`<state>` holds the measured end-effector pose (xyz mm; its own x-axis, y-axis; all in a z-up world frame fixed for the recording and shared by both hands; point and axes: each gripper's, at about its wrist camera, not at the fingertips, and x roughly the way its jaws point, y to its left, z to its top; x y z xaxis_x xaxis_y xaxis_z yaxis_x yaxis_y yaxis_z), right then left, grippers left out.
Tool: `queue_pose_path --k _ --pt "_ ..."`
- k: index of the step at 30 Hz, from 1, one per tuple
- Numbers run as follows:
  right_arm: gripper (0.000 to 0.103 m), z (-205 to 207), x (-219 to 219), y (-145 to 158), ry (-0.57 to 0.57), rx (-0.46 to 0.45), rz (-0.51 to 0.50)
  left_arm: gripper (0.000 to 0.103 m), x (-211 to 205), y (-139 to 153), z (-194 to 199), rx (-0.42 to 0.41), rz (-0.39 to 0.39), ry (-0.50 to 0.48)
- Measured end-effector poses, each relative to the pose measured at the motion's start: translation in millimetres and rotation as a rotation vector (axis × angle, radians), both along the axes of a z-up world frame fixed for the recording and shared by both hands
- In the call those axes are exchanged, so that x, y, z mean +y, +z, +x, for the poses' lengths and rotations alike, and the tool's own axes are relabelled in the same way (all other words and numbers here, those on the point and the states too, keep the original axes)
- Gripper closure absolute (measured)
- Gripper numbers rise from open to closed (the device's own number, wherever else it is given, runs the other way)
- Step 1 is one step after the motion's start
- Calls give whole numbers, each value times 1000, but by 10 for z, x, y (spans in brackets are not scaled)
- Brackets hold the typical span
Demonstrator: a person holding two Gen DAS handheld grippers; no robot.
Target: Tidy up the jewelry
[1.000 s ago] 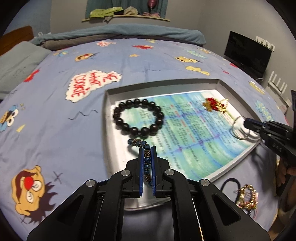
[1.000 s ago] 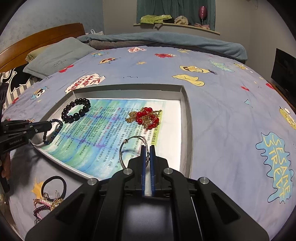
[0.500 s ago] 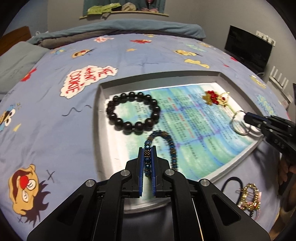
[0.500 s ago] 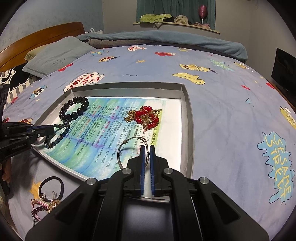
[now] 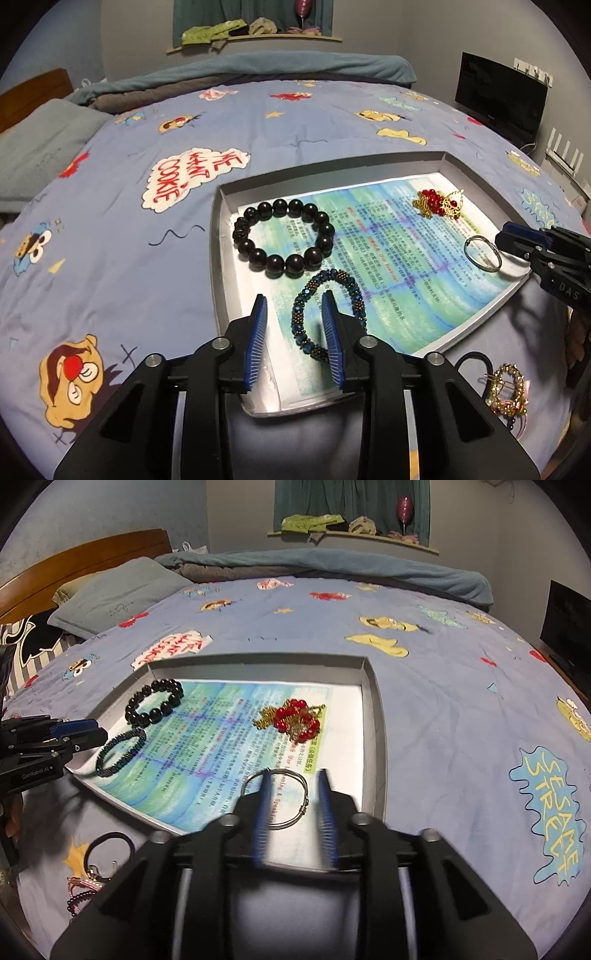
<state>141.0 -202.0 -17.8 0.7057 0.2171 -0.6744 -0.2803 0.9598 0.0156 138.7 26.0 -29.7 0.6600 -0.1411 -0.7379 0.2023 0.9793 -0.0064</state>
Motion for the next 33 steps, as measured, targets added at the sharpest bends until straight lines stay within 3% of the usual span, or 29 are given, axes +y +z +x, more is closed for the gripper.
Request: queue_pose_path --k 1,5,8,10,12,19,33 --pt "59 -21 -2 25 0 -11 5 60 -1 20 -18 -7 1 2" --pt "48 -114 -15 126 0 -42 20 51 -3 86 -99 -32 -6 8" --pt "29 -167 -47 173 -11 -55 27 43 -10 129 -166 -46 -5 12" --pt "14 -212 -73 204 -21 -64 37 33 -22 168 -234 -62 4 13" --pt "7 -263 -102 234 -29 -73 47 23 -30 203 -304 -84 17 17" --pt "6 -452 -158 291 -58 -82 57 16 -51 336 -535 -98 -8 10" --pt "6 -856 -114 484 -61 -120 58 13 -41 537 -904 -112 -64 24"
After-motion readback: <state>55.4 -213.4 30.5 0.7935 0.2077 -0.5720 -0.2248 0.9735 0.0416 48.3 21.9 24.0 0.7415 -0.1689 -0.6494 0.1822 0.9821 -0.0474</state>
